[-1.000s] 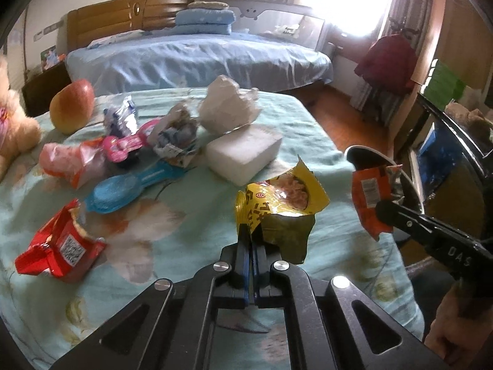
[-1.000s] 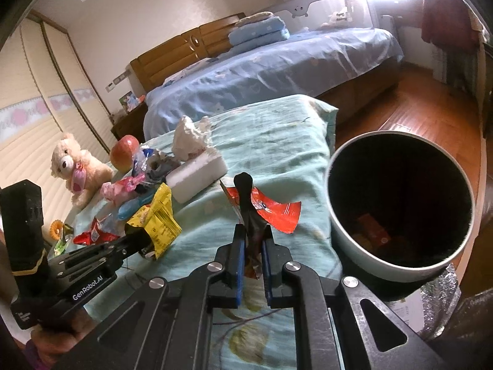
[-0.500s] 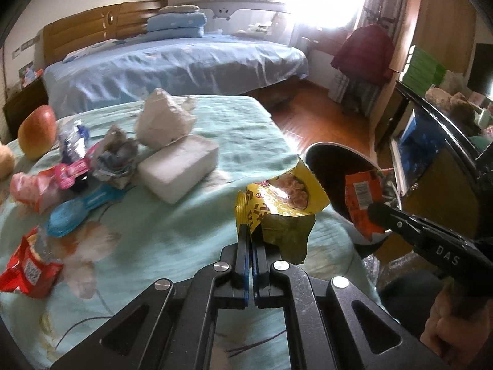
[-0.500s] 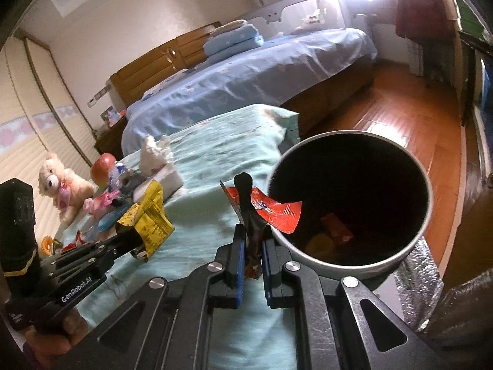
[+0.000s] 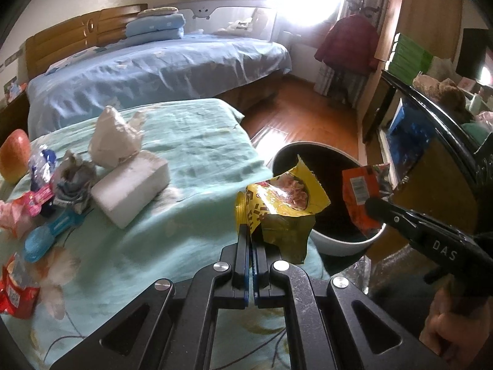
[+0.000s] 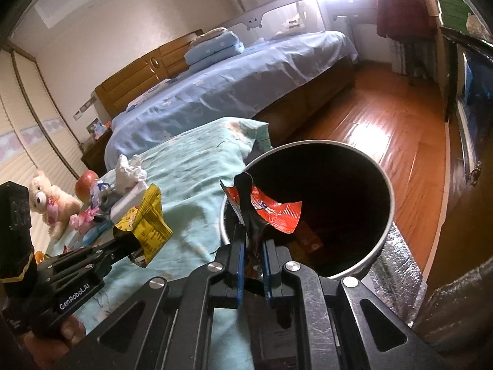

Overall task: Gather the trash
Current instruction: 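Carry the red wrapper and yellow chip bag over the trash bin with both tools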

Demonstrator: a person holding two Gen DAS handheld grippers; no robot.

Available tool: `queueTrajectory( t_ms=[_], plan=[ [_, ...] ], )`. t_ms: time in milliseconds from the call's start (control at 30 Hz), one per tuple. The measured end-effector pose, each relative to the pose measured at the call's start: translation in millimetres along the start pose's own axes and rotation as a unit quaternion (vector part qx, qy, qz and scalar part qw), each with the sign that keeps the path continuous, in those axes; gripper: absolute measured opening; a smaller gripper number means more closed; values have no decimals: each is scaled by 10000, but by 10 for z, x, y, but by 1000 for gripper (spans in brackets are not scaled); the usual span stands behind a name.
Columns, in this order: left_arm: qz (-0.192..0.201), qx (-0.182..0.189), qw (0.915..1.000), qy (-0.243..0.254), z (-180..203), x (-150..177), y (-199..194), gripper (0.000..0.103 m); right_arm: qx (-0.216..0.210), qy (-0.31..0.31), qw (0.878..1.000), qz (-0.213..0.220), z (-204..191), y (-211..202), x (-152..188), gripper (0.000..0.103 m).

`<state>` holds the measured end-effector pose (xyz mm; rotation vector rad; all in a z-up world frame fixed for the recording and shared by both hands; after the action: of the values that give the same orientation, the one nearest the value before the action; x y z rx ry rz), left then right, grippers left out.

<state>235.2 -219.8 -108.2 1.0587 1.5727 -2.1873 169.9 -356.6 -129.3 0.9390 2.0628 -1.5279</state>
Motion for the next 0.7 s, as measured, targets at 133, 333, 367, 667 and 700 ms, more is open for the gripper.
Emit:
queueTrajectory(
  t_ms=[133, 333, 367, 667, 700],
  plan=[
    [-18, 36, 10000, 15, 71, -49, 64, 0, 44, 27, 10000, 12, 76, -5, -37, 9],
    [-22, 73, 10000, 52, 173, -116, 140, 0, 106, 53, 9999, 12, 155, 27, -93, 9],
    [-23, 74, 9999, 64, 191, -129, 157, 0, 109, 53, 9999, 10, 162, 30, -98, 9],
    [-40, 93, 9999, 101, 265, -197, 243, 0, 146, 81, 9999, -12, 226, 63, -156, 9],
    [-42, 92, 9999, 108, 281, -208, 252, 0, 141, 99, 9998, -24, 237, 72, -160, 9]
  ],
)
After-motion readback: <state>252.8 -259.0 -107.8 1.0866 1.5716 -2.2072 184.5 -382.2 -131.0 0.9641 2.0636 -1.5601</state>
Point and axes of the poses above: each gripper's, at about its wrist camera, not at the fingertips, and y roughly the way its jaws point, z to its right, x to its underside, the point moved 9 cm from there along y, roughly the way its jaws point
